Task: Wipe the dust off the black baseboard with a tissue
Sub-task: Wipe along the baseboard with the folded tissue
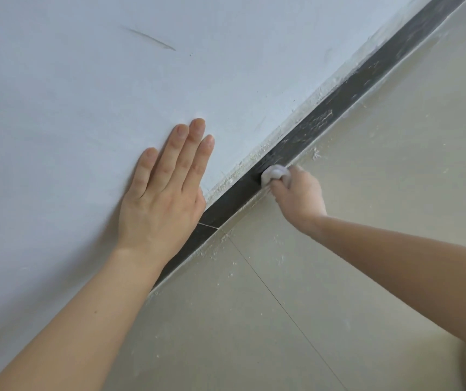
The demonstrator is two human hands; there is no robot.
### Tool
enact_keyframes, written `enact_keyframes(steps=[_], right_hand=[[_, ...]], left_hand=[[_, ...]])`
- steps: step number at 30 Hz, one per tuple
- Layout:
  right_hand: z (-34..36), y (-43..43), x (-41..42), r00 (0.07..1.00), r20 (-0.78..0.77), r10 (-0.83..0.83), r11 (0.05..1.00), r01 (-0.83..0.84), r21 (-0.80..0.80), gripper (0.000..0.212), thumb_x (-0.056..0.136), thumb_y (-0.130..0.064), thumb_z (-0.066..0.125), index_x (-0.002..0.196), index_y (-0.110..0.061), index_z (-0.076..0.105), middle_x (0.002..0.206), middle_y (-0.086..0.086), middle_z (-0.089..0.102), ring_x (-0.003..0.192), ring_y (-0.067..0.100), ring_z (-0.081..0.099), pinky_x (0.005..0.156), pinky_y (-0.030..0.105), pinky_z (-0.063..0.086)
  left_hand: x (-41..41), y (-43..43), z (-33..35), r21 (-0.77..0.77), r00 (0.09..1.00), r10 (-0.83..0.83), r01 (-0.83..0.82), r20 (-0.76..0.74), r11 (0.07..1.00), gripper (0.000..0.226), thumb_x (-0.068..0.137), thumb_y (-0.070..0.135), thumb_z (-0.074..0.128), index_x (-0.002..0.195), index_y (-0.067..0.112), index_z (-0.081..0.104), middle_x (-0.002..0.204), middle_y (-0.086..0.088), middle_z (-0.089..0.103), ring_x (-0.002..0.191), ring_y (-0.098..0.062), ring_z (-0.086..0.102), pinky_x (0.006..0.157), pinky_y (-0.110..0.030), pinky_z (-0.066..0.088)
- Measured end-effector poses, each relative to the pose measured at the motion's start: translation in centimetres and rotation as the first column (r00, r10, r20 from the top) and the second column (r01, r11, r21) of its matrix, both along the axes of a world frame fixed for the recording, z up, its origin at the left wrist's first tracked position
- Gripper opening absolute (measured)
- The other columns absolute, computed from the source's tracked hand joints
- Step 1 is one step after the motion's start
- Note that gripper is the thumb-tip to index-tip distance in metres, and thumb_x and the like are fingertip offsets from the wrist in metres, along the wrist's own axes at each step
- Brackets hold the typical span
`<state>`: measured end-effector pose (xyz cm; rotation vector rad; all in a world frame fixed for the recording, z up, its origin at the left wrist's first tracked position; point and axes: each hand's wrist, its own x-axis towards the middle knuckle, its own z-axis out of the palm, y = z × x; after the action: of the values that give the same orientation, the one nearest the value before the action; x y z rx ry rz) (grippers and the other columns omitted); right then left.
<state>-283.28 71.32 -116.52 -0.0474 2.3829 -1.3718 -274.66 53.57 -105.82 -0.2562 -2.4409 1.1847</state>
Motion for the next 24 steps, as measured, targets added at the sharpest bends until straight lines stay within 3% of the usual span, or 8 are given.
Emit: enact_keyframes(steps=[3,5,8,11,13,17,21,24], right_hand=[[-0.2,1.7,-2.3,0.947,0.105,-0.303,0.945,0.313,-0.095,0.016,0.082,-0.024,0.046,0.077,-0.01,0.053,0.075,0.015,0.066,0.069,0.033,0.068,0.064,0.05,0.057],[0.2,2.4,-1.9,0.945,0.118,-0.306,0.941,0.319,-0.11,0.023,0.082,-0.029,0.047,0.082,-0.007,0.055,0.07,0.012,0.066,0.064,0.031,0.068,0.062,0.05,0.057],[1.1,1.7,1.4,0.994,0.104,-0.021,0.993,0.033,-0.111,0.023,0.083,-0.036,0.047,0.079,-0.014,0.054,0.068,0.009,0.064,0.063,0.029,0.065,0.062,0.046,0.057],[1.7,-0.6,4.3,0.941,0.039,0.337,0.941,-0.335,-0.059,0.019,0.088,-0.039,0.047,0.072,-0.029,0.046,0.065,0.002,0.055,0.064,0.028,0.058,0.053,0.033,0.042],[2.1,-1.9,4.6,0.927,-0.032,0.375,0.926,-0.376,-0.033,0.024,0.09,-0.04,0.047,0.072,-0.025,0.04,0.06,-0.003,0.053,0.061,0.024,0.053,0.051,0.031,0.033],[2.6,-1.3,2.1,0.971,-0.093,0.221,0.974,-0.225,-0.034,0.025,0.087,-0.03,0.05,0.066,-0.023,0.041,0.048,-0.012,0.052,0.055,0.011,0.051,0.05,0.026,0.036],[0.9,1.2,-1.6,0.998,-0.055,-0.038,0.998,0.036,-0.05,0.016,0.084,-0.03,0.049,0.073,-0.019,0.05,0.069,0.002,0.063,0.067,0.025,0.065,0.062,0.039,0.054],[0.0,2.6,-2.7,0.99,-0.015,-0.138,0.99,0.138,0.001,0.02,0.085,-0.032,0.044,0.08,-0.014,0.051,0.074,0.007,0.063,0.071,0.03,0.067,0.066,0.042,0.055]], left_hand=[[-0.1,0.0,0.0,-0.013,1.0,0.001,-0.001,-0.002,1.0,0.067,0.093,0.027,0.04,0.154,0.015,0.016,0.159,-0.004,0.001,0.147,-0.018,-0.012,0.118,-0.036,-0.005],[-0.2,0.0,-0.2,-0.011,1.0,0.006,-0.006,-0.006,1.0,0.067,0.093,0.026,0.04,0.154,0.015,0.017,0.159,-0.004,0.003,0.147,-0.019,-0.012,0.118,-0.036,-0.006],[-0.1,0.1,-0.3,-0.011,1.0,0.018,-0.018,0.004,1.0,0.066,0.093,0.027,0.038,0.155,0.016,0.016,0.159,-0.004,0.003,0.147,-0.019,-0.012,0.118,-0.037,-0.007],[-0.1,0.2,-0.3,-0.008,1.0,0.02,-0.02,0.011,1.0,0.066,0.093,0.027,0.037,0.155,0.016,0.015,0.16,-0.004,0.003,0.147,-0.018,-0.012,0.117,-0.037,-0.006],[-0.1,0.3,-0.1,0.0,0.999,0.021,-0.021,0.024,1.0,0.066,0.093,0.026,0.036,0.155,0.015,0.015,0.16,-0.004,0.003,0.147,-0.018,-0.012,0.117,-0.037,-0.006],[0.1,0.2,0.3,0.002,0.999,0.015,-0.015,0.047,1.0,0.067,0.092,0.023,0.036,0.155,0.015,0.014,0.16,-0.003,0.002,0.147,-0.017,-0.013,0.117,-0.036,-0.005],[0.1,0.1,0.3,-0.019,0.999,0.02,-0.02,0.042,1.0,0.068,0.091,0.023,0.036,0.155,0.014,0.013,0.16,-0.003,0.0,0.147,-0.018,-0.014,0.117,-0.037,-0.006],[0.1,0.2,0.2,-0.023,0.999,0.025,-0.024,0.047,0.999,0.068,0.092,0.024,0.036,0.155,0.014,0.013,0.16,-0.004,0.001,0.147,-0.018,-0.011,0.117,-0.037,-0.005]])
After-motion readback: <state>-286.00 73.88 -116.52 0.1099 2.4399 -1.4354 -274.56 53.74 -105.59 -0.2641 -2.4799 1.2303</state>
